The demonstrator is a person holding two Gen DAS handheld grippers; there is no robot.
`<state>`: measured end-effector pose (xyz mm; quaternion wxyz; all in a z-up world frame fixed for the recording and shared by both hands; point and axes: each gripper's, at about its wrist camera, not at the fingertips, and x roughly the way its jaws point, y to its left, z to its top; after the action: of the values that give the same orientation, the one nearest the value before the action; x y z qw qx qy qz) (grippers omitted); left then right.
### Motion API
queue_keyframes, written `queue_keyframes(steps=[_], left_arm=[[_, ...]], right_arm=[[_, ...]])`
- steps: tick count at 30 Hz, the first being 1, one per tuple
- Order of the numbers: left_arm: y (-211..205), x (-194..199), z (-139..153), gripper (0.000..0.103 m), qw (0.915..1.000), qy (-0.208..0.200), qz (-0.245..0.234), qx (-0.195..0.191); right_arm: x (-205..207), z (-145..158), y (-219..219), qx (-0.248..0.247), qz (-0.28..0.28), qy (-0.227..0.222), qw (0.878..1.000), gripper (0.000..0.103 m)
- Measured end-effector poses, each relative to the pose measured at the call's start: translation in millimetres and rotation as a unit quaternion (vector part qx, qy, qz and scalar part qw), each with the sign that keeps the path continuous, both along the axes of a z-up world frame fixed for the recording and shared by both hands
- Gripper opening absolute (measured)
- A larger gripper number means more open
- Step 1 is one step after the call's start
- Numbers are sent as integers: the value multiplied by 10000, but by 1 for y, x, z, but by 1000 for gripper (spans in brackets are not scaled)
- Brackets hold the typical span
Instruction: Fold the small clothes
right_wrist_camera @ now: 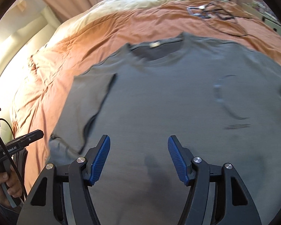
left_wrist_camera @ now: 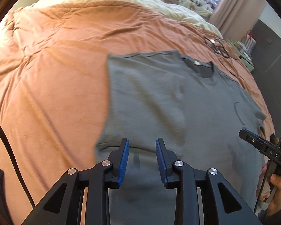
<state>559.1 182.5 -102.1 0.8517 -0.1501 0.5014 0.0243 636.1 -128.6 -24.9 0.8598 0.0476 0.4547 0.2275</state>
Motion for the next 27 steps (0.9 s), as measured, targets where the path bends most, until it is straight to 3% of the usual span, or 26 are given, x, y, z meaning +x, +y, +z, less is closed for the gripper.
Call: queue_keyframes(steps=[5, 6, 8, 9, 27], left_arm=[[-41, 16, 4, 33, 9996, -28, -272, -35], [-50, 19, 5, 35, 9994, -36, -328, -37], [-67, 25, 7, 49, 9991, -82, -423, -28], [-77, 29, 9, 50, 9988, -120, -479, -20], [-216, 92, 6, 50, 9911, -160, -1315, -102]], right_arm=[[-13, 14, -56, 22, -398, -57, 9992, 62], [-15, 16, -66, 26, -464, -69, 9989, 62], [-20, 22, -89, 58, -637, -85, 9979, 62], [-22, 24, -99, 71, -704, -91, 9975, 62], [-37, 43, -253, 216, -1823, -150, 9829, 62]])
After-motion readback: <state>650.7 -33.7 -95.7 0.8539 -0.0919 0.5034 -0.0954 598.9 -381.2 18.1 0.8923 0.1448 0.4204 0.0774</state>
